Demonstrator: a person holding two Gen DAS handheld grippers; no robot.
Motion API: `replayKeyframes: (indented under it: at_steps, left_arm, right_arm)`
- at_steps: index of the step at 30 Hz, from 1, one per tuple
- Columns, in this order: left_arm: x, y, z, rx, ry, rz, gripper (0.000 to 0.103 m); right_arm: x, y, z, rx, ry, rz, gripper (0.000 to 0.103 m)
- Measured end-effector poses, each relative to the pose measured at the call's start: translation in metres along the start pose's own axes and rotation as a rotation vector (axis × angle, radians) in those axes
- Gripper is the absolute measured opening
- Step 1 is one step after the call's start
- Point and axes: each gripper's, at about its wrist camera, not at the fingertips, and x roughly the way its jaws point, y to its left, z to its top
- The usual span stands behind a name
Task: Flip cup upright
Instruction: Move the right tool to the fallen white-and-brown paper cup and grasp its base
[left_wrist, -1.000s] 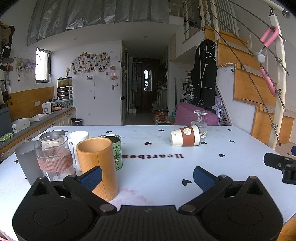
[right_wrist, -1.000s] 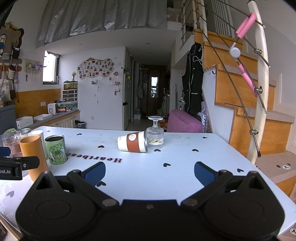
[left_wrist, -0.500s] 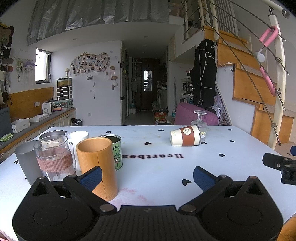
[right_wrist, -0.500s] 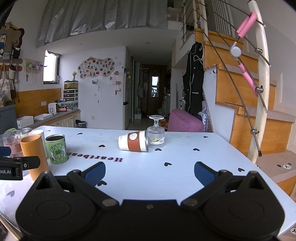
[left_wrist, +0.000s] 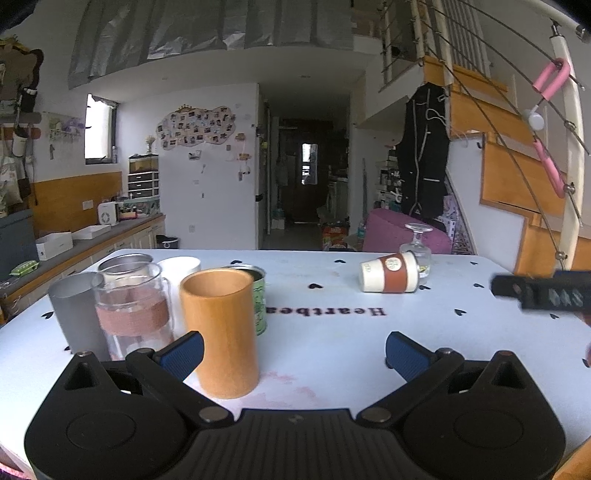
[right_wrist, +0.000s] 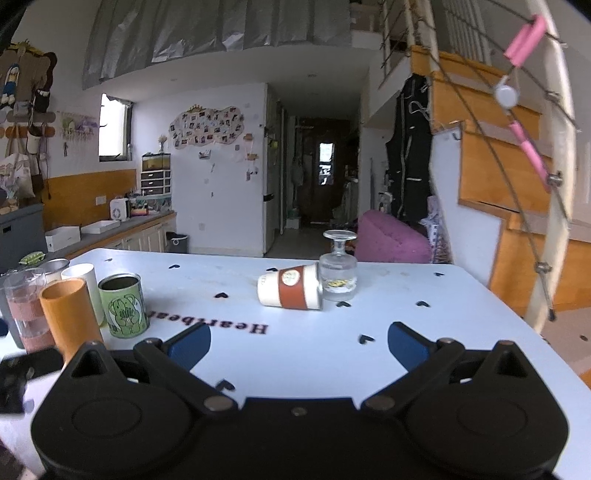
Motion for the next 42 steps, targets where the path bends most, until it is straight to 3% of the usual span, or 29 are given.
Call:
replayKeyframes:
  at_steps: [8,16,23,27,31,36,37,38,42]
  left_arm:
    - [0.003,0.021,-0.009,-0.008,-0.003,0.037,0.103]
    - [0.004,0.051,-0.015,-0.045,-0.006,0.087,0.103]
    - [0.015,0.087,-0.017,-0.107,0.023,0.159,0.103]
    - [0.022,0.104,-0.017,-0.134,0.05,0.201,0.103]
    - [0.03,0.122,-0.019,-0.155,0.083,0.242,0.103]
    - [0.037,0.129,-0.02,-0.167,0.109,0.264,0.103]
    - [0.039,0.13,-0.02,-0.167,0.112,0.262,0.103]
    - [0.04,0.128,-0.019,-0.17,0.116,0.258,0.103]
    - [0.043,0.122,-0.018,-0.166,0.117,0.236,0.103]
  right_arm:
    - [0.082,0.008,0.042,0.113,0.118,0.006,0.103]
    - [0.191,0.011,0.067,0.433,0.314,-0.067,0.097]
    - [0.272,0.009,0.055,0.818,0.439,-0.201,0.093]
    - [0.294,0.009,0.041,1.045,0.414,-0.323,0.091]
    - [0.316,0.011,0.04,1.182,0.411,-0.425,0.09]
    - [0.347,0.008,0.039,1.227,0.458,-0.477,0.088]
    - [0.349,0.008,0.041,1.212,0.447,-0.476,0.08]
    - [0.352,0.007,0.04,1.203,0.464,-0.463,0.072]
    - [0.353,0.003,0.038,1.117,0.485,-0.386,0.07]
